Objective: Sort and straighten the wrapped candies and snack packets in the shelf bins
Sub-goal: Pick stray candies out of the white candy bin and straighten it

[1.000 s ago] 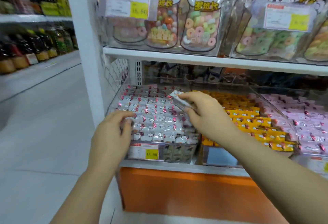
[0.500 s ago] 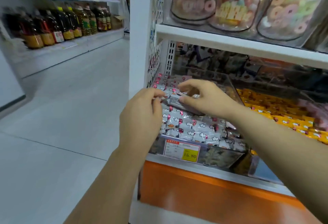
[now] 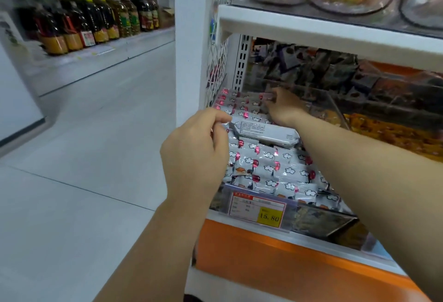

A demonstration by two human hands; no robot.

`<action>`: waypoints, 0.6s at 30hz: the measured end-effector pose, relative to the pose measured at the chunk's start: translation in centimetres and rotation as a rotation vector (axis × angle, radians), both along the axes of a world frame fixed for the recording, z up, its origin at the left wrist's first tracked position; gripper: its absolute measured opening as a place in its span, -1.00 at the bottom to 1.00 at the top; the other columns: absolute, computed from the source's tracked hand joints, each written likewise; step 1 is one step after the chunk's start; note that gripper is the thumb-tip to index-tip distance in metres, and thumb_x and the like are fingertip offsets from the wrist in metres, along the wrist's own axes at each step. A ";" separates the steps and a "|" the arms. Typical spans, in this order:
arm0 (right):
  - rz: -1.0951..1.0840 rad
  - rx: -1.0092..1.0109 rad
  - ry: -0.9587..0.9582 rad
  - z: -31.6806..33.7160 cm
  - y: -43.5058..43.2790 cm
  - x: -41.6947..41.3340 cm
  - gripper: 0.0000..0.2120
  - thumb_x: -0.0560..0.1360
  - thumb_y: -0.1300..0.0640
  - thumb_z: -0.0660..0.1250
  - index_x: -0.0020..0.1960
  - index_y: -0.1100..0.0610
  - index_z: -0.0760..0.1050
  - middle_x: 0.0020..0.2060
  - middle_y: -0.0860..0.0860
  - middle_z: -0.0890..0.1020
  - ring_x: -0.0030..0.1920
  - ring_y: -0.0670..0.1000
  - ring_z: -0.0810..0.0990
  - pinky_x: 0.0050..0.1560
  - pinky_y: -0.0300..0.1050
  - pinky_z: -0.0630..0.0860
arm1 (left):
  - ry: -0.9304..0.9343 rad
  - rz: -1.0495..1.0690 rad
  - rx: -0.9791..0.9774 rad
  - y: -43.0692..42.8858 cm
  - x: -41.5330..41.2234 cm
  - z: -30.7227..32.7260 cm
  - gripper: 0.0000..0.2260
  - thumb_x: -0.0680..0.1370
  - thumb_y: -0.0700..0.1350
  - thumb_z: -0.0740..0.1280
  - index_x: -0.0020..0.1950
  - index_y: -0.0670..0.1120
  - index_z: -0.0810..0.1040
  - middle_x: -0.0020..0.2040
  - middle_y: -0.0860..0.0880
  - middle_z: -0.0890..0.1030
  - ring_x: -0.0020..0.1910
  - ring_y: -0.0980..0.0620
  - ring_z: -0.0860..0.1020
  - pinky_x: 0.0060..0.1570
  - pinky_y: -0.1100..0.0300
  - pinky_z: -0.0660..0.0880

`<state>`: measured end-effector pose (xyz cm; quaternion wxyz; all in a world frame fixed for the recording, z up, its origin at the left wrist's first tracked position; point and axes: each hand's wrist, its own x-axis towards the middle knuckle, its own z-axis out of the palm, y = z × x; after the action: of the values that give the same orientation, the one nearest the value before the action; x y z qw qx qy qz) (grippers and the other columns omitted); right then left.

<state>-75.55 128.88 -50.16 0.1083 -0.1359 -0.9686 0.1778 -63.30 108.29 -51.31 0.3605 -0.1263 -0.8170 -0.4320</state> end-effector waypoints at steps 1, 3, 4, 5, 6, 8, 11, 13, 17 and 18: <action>-0.017 -0.004 0.018 -0.1 0.1 -0.3 -0.60 0.61 0.18 0.11 0.44 0.18 0.26 0.36 0.15 0.40 0.27 0.18 0.45 0.07 -0.12 0.39 | 0.012 0.011 0.008 0.1 0.0 0.0 -0.80 0.50 -0.19 0.24 -0.07 0.00 0.64 -0.33 0.20 0.51 -0.44 0.22 0.44 -0.40 0.47 0.26; -0.037 0.002 0.048 -0.2 0.1 -0.8 -0.66 0.59 0.26 0.10 0.35 0.18 0.38 0.28 0.15 0.49 0.20 0.17 0.51 0.08 -0.06 0.44 | 0.029 0.028 0.040 0.5 0.0 0.0 -0.80 0.50 -0.18 0.23 -0.08 0.00 0.64 -0.36 0.17 0.53 -0.46 0.20 0.43 -0.39 0.46 0.26; -0.045 0.016 0.050 -0.1 0.1 -1.0 -0.69 0.58 0.28 0.11 0.28 0.17 0.45 0.24 0.14 0.53 0.16 0.16 0.53 0.08 -0.04 0.46 | 0.039 0.035 0.052 0.7 0.0 -0.1 -0.80 0.50 -0.17 0.23 -0.09 0.00 0.64 -0.37 0.15 0.54 -0.47 0.20 0.41 -0.39 0.45 0.25; -0.053 0.024 0.056 -0.1 0.2 -1.1 -0.73 0.57 0.28 0.13 0.18 0.13 0.51 0.19 0.12 0.56 0.13 0.15 0.55 0.07 -0.04 0.47 | 0.050 0.043 0.057 0.8 -0.1 -0.1 -0.79 0.50 -0.16 0.22 -0.09 0.00 0.64 -0.38 0.14 0.53 -0.47 0.20 0.39 -0.38 0.43 0.25; -0.056 0.029 0.064 -0.1 0.3 -1.2 -0.77 0.56 0.28 0.16 0.06 0.09 0.54 0.15 0.11 0.59 0.10 0.13 0.56 0.06 -0.04 0.48 | 0.057 0.048 0.056 0.9 -0.2 -0.2 -0.79 0.50 -0.16 0.21 -0.09 0.00 0.64 -0.38 0.15 0.51 -0.48 0.20 0.37 -0.38 0.42 0.25; -0.048 0.046 0.092 0.0 0.4 -1.3 -0.80 0.54 0.29 0.20 -0.09 0.04 0.52 0.07 0.09 0.62 0.05 0.11 0.56 0.04 -0.06 0.49 | 0.066 0.056 0.052 1.0 -0.3 -0.3 -0.80 0.50 -0.17 0.22 -0.09 0.00 0.64 -0.40 0.18 0.44 -0.49 0.20 0.34 -0.39 0.40 0.25; -0.046 0.061 0.131 -0.1 0.5 -1.4 -0.81 0.53 0.33 0.19 -0.12 0.08 0.48 0.01 0.09 0.61 -0.01 0.10 0.55 -0.01 -0.03 0.50 | 0.070 0.071 0.044 1.0 -0.4 -0.4 -0.81 0.49 -0.18 0.24 -0.10 0.00 0.64 -0.40 0.19 0.38 -0.50 0.19 0.31 -0.39 0.41 0.22; -0.057 0.057 0.150 -0.3 0.4 -1.4 -0.82 0.53 0.36 0.15 -0.08 0.13 0.45 -0.01 0.10 0.58 -0.04 0.09 0.52 -0.08 -0.06 0.44 | 0.079 0.072 0.036 1.0 -0.4 -0.4 -0.80 0.49 -0.17 0.23 -0.10 0.00 0.64 -0.41 0.19 0.37 -0.51 0.21 0.28 -0.38 0.43 0.20; -0.067 0.060 0.198 -0.4 0.0 -1.1 -0.79 0.55 0.37 0.07 0.10 0.20 0.39 -0.04 0.12 0.53 -0.03 0.12 0.50 -0.14 -0.06 0.38 | 0.096 0.055 0.040 1.0 -0.5 -0.6 -0.77 0.50 -0.12 0.18 -0.09 -0.01 0.64 -0.39 0.20 0.37 -0.52 0.24 0.28 -0.37 0.45 0.16; -0.073 0.041 0.223 -0.3 -0.1 -1.0 -0.80 0.57 0.35 0.05 0.11 0.20 0.38 -0.07 0.12 0.52 -0.08 0.11 0.50 -0.15 -0.05 0.39 | 0.098 0.046 0.043 1.0 -0.5 -0.6 -0.76 0.51 -0.12 0.17 -0.09 -0.01 0.64 -0.39 0.20 0.37 -0.52 0.27 0.28 -0.36 0.45 0.16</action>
<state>-76.52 128.81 -50.44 0.2247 -0.1483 -0.9483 0.1682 -63.82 109.24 -51.93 0.4124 -0.1206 -0.7917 -0.4342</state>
